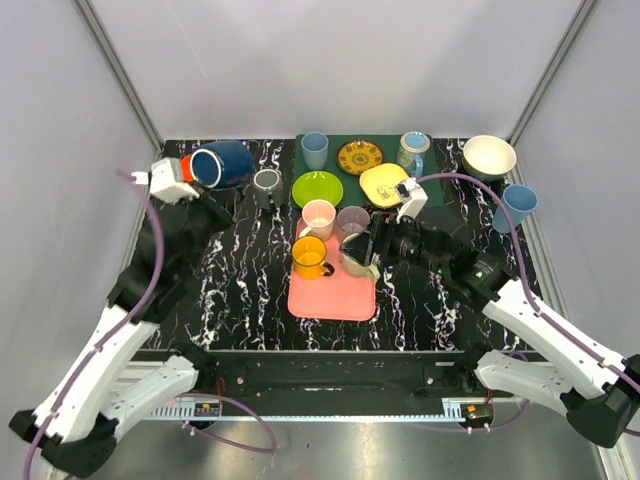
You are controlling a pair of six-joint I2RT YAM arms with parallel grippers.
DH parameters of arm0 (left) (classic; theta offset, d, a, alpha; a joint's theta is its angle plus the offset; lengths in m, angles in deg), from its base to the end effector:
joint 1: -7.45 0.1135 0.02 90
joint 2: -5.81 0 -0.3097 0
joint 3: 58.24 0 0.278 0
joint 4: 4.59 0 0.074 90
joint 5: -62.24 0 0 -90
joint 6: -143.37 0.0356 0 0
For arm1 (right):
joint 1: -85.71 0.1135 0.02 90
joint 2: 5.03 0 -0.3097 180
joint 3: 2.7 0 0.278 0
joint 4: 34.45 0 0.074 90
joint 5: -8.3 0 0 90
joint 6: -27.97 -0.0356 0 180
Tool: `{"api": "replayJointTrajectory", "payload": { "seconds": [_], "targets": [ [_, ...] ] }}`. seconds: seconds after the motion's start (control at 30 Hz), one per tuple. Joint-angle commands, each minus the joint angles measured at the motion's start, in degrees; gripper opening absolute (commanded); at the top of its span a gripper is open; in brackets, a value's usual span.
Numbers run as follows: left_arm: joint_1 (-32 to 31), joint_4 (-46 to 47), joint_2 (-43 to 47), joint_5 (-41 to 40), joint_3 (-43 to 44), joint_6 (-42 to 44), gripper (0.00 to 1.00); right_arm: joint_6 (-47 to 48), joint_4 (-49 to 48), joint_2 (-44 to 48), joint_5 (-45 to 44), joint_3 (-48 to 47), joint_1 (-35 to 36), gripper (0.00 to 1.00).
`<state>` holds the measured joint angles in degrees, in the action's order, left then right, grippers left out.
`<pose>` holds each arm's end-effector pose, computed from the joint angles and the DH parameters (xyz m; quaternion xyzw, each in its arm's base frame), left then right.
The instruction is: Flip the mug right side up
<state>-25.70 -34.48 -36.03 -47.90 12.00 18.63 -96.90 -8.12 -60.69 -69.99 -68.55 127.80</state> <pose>0.1249 -0.0669 0.4495 -0.1318 0.7034 -0.2798 0.6399 0.1610 0.1552 0.3881 -0.1112 0.7898 0.4358 0.4172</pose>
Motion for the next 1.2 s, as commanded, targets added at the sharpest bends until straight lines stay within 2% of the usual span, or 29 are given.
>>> {"api": "replayJointTrajectory", "payload": {
  "seconds": [0.0,0.07,0.1,0.17,0.3,0.6,0.9,1.17],
  "targets": [
    [9.37,-16.76,-11.84,-9.61,5.41,7.93,0.0,3.49,12.14,0.64,-15.03,-3.57,0.28,0.82],
    [14.4,-15.45,-16.85,-4.76,4.98,7.32,0.0,3.85,13.89,1.17,-18.45,-3.65,0.28,0.83],
    [18.6,-14.74,-18.87,0.4,4.98,7.15,0.0,4.63,14.08,1.34,-19.17,-3.66,0.36,0.83],
    [21.62,-13.6,-25.54,2.73,5.85,6.97,0.0,5.16,14.61,1.87,-20.23,-3.66,0.28,0.83],
    [23.3,-10.79,-37.57,2.65,8.4,6.62,0.0,5.61,14.78,2.22,-19.79,-3.74,0.28,0.83],
    [25.15,-8.32,-56.57,4.58,18.86,6.44,0.0,5.96,16.36,1.43,-19.52,-4.01,0.36,0.82],
    [26.55,-6.21,-66.33,3.18,23.87,7.93,0.0,6.57,17.33,0.38,-20.14,-4.09,0.28,0.82],
    [26.64,-3.66,-68.63,4.23,23.7,8.11,0.0,7.28,17.16,-1.82,-21.11,-4.71,0.36,0.83]
  ]
}}
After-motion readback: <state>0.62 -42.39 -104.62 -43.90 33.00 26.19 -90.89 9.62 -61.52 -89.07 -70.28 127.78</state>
